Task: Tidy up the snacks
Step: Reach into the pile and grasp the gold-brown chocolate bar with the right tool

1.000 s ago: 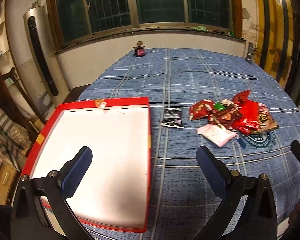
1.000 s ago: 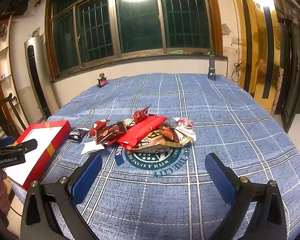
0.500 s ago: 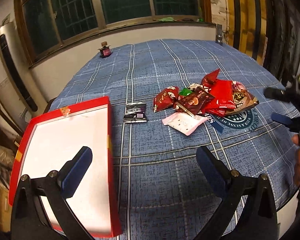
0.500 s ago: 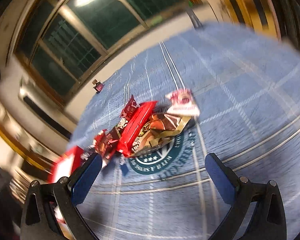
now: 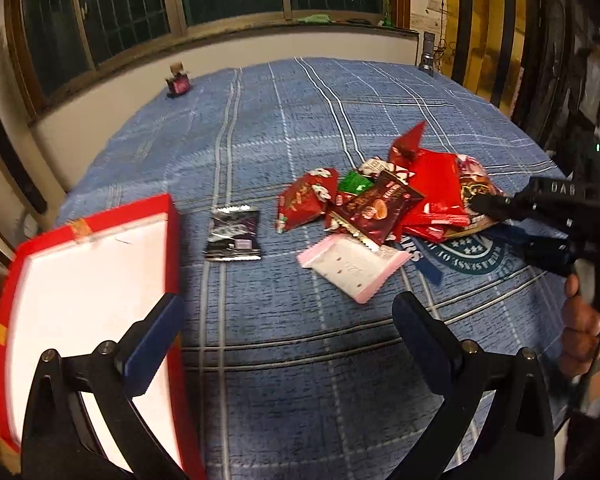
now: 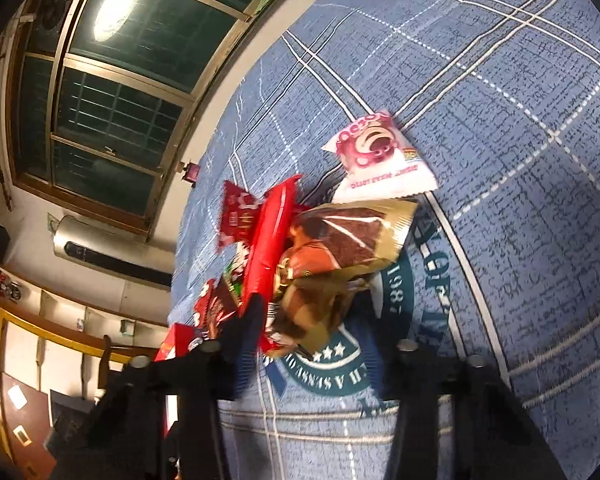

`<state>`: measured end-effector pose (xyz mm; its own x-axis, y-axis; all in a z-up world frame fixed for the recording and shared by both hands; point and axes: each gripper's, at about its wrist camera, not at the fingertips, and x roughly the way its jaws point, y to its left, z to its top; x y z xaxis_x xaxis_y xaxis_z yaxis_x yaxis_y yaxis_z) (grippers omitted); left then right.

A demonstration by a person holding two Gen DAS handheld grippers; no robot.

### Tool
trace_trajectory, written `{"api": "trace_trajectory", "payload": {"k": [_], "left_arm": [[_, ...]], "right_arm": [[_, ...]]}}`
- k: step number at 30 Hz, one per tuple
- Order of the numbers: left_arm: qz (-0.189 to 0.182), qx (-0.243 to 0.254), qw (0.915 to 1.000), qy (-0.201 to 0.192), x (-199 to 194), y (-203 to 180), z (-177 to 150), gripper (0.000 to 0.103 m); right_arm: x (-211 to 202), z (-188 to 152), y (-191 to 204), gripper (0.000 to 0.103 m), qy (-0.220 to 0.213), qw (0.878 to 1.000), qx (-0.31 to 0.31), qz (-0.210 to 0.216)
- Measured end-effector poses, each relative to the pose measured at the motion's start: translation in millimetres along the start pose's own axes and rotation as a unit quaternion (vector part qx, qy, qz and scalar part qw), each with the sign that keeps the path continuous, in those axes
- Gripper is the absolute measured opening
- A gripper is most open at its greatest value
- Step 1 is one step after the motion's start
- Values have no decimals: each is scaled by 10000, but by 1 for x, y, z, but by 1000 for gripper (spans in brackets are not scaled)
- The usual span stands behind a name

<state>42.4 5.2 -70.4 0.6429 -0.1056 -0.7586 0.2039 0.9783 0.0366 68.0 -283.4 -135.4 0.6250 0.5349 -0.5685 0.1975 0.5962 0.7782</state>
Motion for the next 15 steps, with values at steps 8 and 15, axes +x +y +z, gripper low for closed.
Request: {"api": "trace_trajectory", "payload": {"k": [8, 15], "left_arm": [[-274, -238, 9986, 397, 21, -14, 12, 103], [-93, -602, 9954, 737, 49, -21, 20, 103]], "right_arm": [[-14, 2, -14, 26, -231, 9997, -64, 32], [-58, 5, -44, 23, -463, 9989, 99, -56]]}}
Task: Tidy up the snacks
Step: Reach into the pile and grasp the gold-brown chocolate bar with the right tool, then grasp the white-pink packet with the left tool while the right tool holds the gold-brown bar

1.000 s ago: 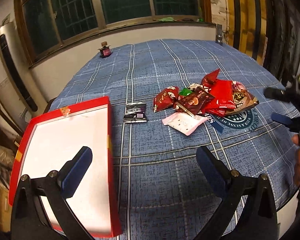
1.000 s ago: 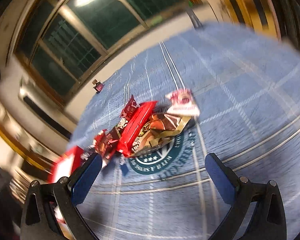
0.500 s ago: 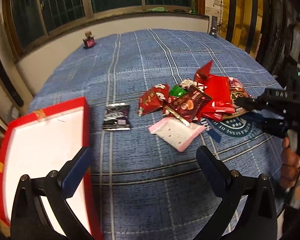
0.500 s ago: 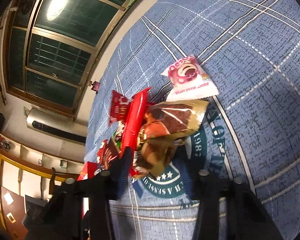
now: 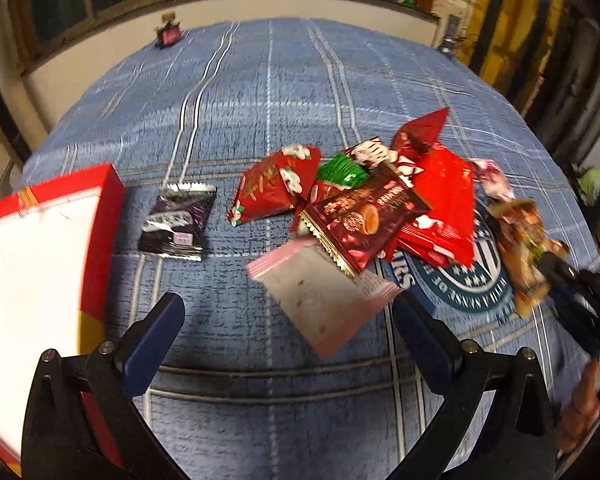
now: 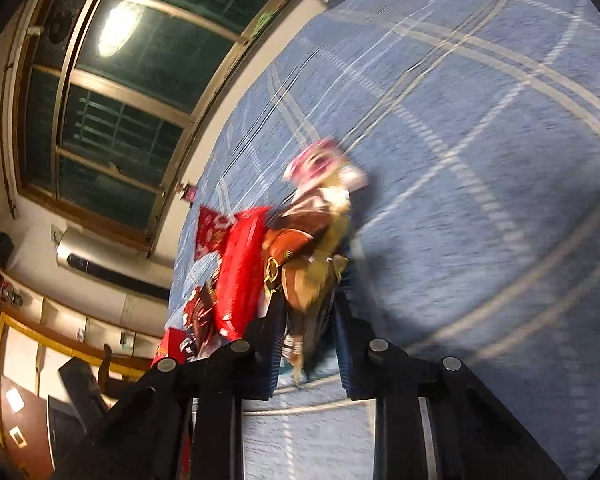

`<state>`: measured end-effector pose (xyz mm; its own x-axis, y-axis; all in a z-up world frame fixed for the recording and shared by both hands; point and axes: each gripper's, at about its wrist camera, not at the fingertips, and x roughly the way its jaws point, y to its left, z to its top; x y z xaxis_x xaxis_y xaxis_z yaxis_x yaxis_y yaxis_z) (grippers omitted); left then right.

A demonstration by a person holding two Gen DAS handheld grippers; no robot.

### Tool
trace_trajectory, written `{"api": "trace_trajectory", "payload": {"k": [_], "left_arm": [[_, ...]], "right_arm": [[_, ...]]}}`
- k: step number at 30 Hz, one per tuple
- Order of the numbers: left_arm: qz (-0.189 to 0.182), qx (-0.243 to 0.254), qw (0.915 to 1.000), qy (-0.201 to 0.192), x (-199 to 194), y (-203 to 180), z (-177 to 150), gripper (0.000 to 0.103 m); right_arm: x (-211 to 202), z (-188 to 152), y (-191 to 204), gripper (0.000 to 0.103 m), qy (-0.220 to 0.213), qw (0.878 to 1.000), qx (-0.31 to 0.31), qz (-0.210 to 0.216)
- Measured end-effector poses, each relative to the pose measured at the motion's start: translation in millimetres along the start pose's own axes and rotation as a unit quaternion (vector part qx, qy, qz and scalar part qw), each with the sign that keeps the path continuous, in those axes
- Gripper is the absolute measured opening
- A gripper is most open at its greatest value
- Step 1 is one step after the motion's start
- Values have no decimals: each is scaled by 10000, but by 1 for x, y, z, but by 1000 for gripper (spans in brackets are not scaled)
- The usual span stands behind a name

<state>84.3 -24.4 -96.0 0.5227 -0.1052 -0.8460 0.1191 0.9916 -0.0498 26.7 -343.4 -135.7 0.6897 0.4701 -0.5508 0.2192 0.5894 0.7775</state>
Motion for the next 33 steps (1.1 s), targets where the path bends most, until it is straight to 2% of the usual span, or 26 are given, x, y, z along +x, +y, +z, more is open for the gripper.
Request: {"api": "trace_trajectory", "payload": {"k": [3, 6, 11, 16, 18, 19, 21, 22, 28, 33], "left_arm": [[161, -46, 9997, 150, 12, -5, 2, 103], [253, -129, 9991, 324, 21, -5, -1, 103], [377, -197, 9989, 200, 17, -1, -6, 103], [310, -78, 9995, 47, 10, 5, -12, 89], [259, -38, 9997, 23, 5, 12, -13, 72], [188, -29, 9998, 29, 3, 15, -13, 70], [84, 28, 10000, 24, -1, 22, -15, 54], [53, 67, 10000, 19, -2, 24, -16, 51], [-544, -112, 9984, 93, -13, 46, -24, 46], [-737, -100, 9971, 173, -23, 46, -39, 46]], "right_arm": [[-7, 2, -12, 22, -48, 9996, 228, 153], [-8, 2, -13, 22, -100, 9996, 199, 177], [-3, -3, -5, 22, -49, 9999, 21, 159], [-3, -2, -8, 19, -65, 9998, 27, 178], [-3, -2, -10, 19, -68, 9999, 10, 156], [-3, -2, -9, 19, -69, 9999, -2, 149], [-2, -3, -9, 19, -69, 9999, -22, 135], [-1, -3, -8, 19, -71, 9999, -31, 127], [3, 0, -5, 20, -65, 9999, -78, 107], [4, -1, -3, 20, -78, 9999, -107, 83]]}}
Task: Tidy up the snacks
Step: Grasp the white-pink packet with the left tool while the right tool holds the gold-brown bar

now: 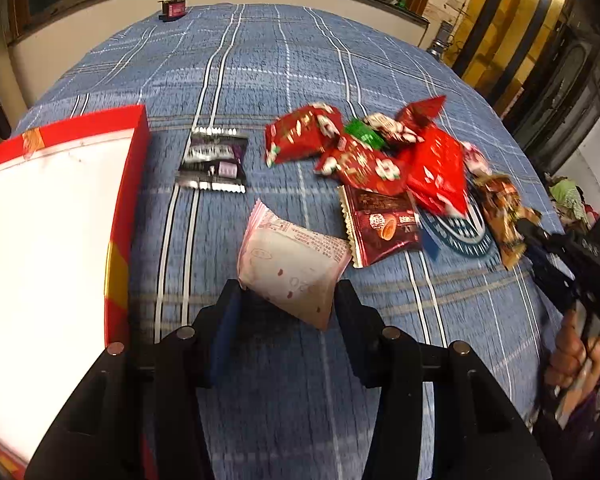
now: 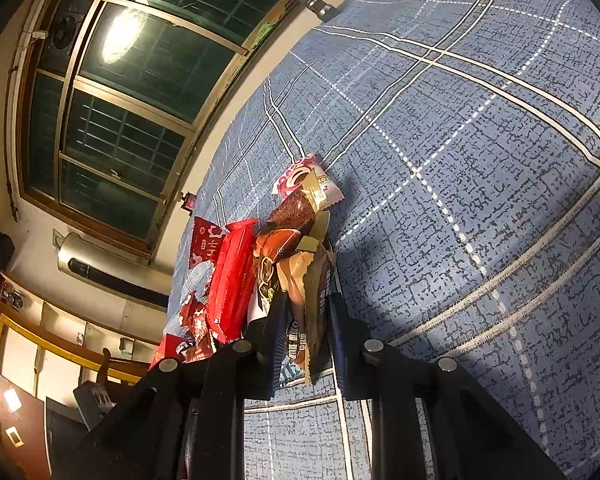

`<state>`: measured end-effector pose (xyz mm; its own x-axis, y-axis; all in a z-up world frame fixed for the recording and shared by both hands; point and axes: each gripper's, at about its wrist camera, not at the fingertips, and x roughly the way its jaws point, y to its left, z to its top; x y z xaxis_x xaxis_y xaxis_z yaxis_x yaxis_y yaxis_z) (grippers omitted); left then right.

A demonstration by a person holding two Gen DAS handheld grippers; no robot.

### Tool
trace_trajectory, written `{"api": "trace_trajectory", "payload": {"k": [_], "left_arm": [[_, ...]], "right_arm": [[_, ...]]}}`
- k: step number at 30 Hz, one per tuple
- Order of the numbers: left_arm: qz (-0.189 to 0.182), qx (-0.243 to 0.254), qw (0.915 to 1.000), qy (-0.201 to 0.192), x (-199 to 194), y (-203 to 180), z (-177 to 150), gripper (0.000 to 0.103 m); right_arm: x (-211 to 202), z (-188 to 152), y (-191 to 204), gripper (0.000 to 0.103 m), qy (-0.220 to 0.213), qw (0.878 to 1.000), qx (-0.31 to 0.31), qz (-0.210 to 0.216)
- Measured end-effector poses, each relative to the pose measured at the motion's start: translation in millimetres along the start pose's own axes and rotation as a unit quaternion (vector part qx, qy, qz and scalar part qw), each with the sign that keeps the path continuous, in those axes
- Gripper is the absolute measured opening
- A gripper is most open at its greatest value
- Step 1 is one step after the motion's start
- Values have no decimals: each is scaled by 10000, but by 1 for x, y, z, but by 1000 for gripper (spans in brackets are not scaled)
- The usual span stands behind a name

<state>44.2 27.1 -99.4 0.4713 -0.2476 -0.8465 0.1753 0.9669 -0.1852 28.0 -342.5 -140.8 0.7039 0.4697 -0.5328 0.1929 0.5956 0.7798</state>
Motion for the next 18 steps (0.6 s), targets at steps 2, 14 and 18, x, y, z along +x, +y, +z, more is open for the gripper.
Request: {"api": "trace_trajectory", "payload": {"k": [2, 14, 18], "left_arm": [[-66, 56, 9999, 53, -6, -1, -10, 46], [575, 592, 9966, 27, -27, -15, -32, 70], [561, 546, 9969, 55, -16, -11, -23, 75]], "right_arm": [[0, 0, 0, 20, 1, 10000, -2, 2], [1, -1, 0, 20, 0, 10000, -18, -8], [1, -1, 0, 20, -6, 10000, -38, -10]]}}
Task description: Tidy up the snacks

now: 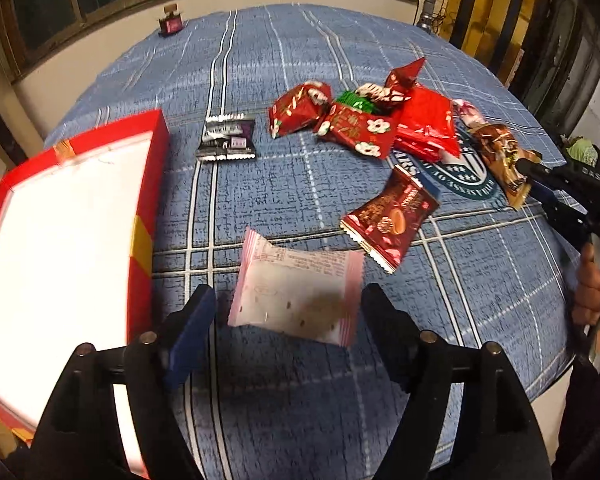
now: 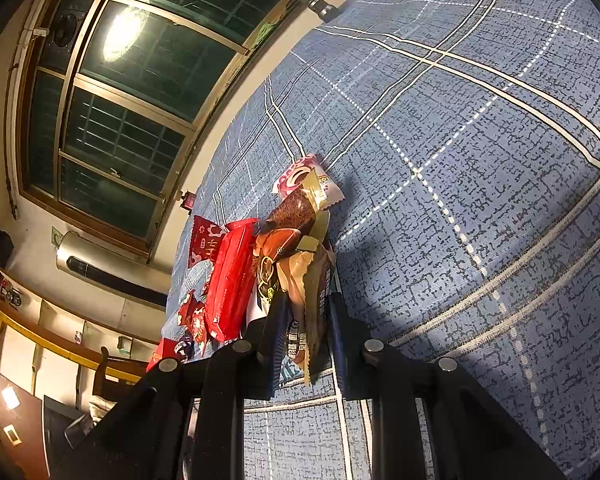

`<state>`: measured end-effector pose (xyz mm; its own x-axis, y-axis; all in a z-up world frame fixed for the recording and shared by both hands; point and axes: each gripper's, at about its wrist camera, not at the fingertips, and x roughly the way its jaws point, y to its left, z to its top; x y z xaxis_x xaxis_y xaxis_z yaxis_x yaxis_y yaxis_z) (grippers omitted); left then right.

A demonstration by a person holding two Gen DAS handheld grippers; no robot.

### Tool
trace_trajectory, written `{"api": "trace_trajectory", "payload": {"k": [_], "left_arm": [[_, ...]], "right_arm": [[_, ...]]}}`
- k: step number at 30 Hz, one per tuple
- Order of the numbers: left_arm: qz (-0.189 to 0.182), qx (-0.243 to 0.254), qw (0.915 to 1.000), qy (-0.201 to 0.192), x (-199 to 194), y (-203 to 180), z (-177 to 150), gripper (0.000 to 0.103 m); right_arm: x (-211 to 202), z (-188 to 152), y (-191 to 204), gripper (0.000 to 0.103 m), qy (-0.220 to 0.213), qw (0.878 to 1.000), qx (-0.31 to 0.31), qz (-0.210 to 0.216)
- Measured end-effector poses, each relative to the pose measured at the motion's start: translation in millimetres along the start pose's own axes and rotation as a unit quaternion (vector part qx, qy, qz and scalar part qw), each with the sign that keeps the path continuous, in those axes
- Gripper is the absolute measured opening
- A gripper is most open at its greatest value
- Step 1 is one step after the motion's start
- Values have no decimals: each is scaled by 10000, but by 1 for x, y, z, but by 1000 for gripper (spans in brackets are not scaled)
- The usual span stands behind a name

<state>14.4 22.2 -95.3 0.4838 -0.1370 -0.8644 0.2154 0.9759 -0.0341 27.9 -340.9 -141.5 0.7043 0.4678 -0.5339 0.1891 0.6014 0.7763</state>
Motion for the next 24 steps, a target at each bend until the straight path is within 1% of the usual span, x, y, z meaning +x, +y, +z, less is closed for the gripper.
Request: {"api": "trace_trajectory", "payload": {"k": [1, 5, 7, 8, 11, 13, 15, 17, 21, 23, 24], "left_arm": [[-69, -31, 10000, 30, 4, 1, 0, 75], [75, 166, 9997, -129, 6, -3, -4, 75], [148, 239, 9994, -226, 5, -4, -7, 69], [218, 267, 9991, -264, 5, -3, -8, 64], [183, 204, 9990, -367, 1, 3, -9, 54], [86, 178, 9989, -424, -1, 6, -10, 53], [1, 145, 9988, -468, -4, 8, -12, 53], [-113, 67, 9986, -506, -7, 10, -13, 53], [-297, -27, 9977, -616, -15, 12, -16, 52], [-324, -2, 9971, -687, -20, 12, -18, 52], [-312, -3, 9970, -711, -22, 13, -18, 52]], "right_arm": [[0, 0, 1, 21, 10, 10000, -20, -2], [2, -1, 4, 24, 74, 9999, -138, -30], [2, -1, 5, 25, 100, 9998, -163, -26], [2, -1, 5, 25, 97, 9998, -171, -37], [3, -1, 9, 27, 97, 9996, -238, -68], [3, -2, 13, 31, 73, 9993, -346, -79], [5, -3, 16, 31, 107, 9989, -446, -136], [5, -3, 18, 23, 150, 9985, -522, -110], [-2, -6, 25, 19, -12, 9968, -768, -203], [-7, -10, 28, 18, -46, 9963, -851, -73], [-8, -13, 28, 17, 3, 9966, -825, 40]]}}
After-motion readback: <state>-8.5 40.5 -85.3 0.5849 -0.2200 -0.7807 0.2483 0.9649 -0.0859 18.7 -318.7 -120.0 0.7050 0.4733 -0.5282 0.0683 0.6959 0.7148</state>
